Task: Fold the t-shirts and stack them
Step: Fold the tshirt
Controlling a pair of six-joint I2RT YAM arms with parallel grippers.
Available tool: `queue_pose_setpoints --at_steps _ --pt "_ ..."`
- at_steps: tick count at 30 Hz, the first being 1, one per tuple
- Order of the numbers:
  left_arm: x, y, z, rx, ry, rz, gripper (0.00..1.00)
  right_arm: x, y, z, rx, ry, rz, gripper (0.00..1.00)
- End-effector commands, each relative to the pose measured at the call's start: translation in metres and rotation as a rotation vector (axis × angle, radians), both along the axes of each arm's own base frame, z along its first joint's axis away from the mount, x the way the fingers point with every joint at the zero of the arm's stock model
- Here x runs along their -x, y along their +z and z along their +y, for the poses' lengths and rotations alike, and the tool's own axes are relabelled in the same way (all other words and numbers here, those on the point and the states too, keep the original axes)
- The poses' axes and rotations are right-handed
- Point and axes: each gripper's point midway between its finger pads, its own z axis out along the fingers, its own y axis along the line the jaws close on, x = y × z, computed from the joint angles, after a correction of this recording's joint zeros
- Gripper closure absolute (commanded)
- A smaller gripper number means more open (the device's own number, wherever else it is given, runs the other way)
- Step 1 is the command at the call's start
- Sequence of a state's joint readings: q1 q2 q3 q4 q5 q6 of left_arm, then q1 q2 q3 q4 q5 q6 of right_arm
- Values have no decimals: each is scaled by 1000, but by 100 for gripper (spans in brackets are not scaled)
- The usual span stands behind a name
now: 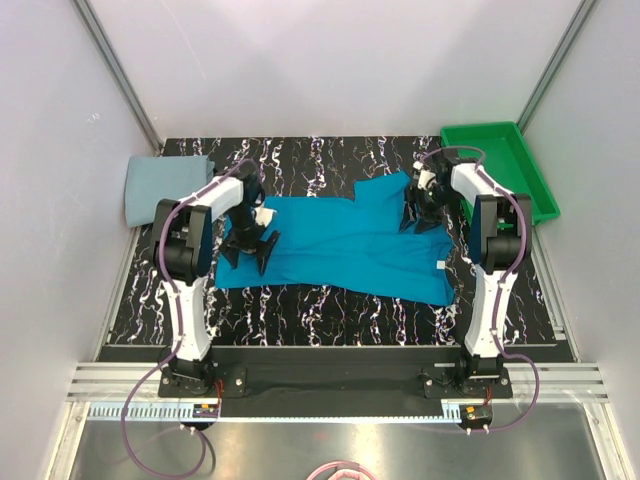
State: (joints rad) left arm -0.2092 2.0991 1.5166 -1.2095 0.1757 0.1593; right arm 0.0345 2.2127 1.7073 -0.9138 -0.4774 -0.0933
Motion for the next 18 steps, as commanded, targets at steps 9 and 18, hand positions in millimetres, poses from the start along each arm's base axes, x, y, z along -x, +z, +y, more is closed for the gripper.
queue_pose_setpoints --at_steps 9,18 --pt "-176 115 0 77 42 -596 1 -101 135 -5 30 22 -486 36" --pt "-227 78 20 -12 80 -637 12 -139 63 3 -68 -67 -352 37"
